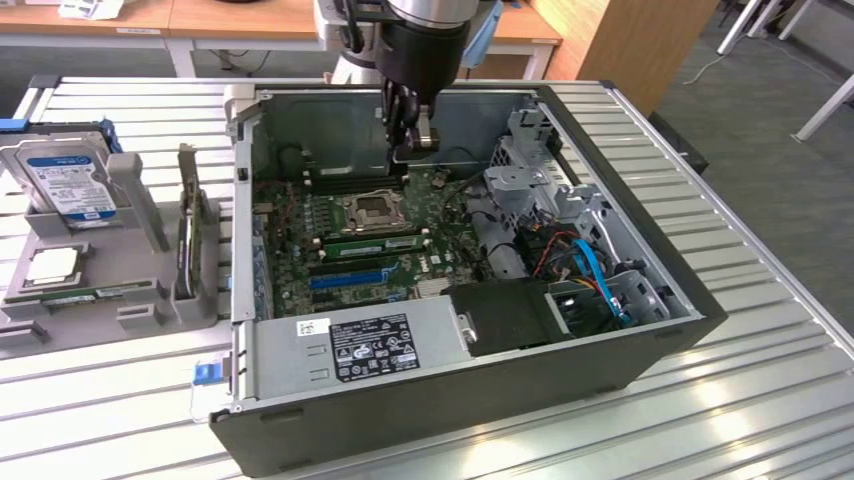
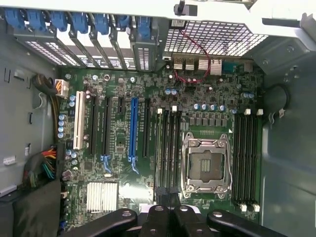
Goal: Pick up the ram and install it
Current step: 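Press down the ram until it locks into place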
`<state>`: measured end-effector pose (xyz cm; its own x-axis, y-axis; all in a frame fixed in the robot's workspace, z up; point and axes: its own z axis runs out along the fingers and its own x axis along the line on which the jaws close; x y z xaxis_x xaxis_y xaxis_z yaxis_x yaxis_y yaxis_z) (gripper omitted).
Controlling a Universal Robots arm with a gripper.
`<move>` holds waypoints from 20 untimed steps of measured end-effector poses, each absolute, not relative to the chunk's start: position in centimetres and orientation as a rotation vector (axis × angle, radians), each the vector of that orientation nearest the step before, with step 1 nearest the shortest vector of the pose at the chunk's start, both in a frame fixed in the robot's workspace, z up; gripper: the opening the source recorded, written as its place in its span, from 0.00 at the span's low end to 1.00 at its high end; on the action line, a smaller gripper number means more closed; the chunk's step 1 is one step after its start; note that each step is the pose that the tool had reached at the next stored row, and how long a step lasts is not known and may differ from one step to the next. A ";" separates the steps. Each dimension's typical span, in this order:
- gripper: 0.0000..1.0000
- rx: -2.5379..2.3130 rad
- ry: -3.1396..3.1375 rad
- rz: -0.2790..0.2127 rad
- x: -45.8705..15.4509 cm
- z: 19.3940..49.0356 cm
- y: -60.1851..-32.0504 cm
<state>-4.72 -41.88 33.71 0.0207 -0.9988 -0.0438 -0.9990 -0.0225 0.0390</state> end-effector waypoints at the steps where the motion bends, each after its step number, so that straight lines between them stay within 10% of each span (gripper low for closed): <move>1: 0.10 -2.242 2.194 0.092 -4.7 33.7 -41.9; 20: 0.10 -2.226 2.211 0.092 -4.7 33.7 -41.9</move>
